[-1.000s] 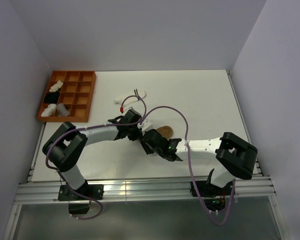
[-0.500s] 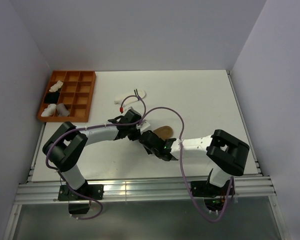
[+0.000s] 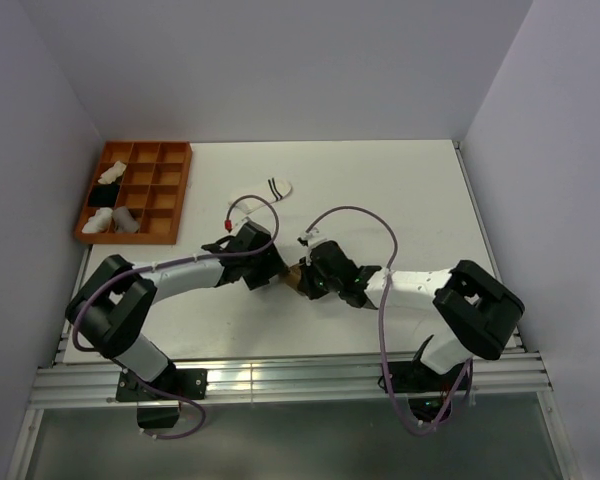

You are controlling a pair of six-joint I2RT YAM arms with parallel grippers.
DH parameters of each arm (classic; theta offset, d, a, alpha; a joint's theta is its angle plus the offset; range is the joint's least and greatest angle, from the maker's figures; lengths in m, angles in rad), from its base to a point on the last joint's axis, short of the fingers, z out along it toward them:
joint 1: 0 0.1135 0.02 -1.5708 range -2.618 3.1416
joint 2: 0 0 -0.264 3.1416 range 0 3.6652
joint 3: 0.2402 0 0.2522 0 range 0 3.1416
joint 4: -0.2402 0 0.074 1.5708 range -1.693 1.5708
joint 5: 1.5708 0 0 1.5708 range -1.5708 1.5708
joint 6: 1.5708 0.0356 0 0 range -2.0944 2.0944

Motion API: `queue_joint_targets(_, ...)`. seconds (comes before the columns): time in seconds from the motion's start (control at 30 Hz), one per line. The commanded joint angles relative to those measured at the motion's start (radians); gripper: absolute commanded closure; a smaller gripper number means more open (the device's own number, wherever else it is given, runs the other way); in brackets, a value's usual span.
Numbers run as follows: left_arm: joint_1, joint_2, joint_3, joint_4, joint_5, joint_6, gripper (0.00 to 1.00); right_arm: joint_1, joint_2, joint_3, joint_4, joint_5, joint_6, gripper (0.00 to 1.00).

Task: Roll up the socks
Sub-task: Roll the sock at the center of the board.

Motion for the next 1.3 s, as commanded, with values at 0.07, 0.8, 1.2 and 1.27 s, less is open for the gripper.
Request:
queue_joint_targets(0.07, 0.016, -0.117, -0.059, 0.013, -0.04, -0.07, 0.26, -0.166, -0.032, -0.101, 0.05, -0.306, 0.08, 1.0)
queue_joint_targets(0.8, -0.039, -0.039, -0.029, 0.224, 0.049, 0.02, 0.3, -0.533, 0.341, -0.204, 0.517, -0.934, 0.428, 1.0)
queue_joint_targets(1.2, -0.04, 0.061, 0.004, 0.256, 0.049, 0.046, 0.32, -0.563, 0.433, -0.172, 0.485, -0.967, 0.435, 1.0)
queue_joint_targets(1.27, -0.04, 0.067, 0.002, 0.286, 0.065, 0.052, 0.32, -0.568, 0.445, -0.167, 0.481, -0.977, 0.439, 1.0)
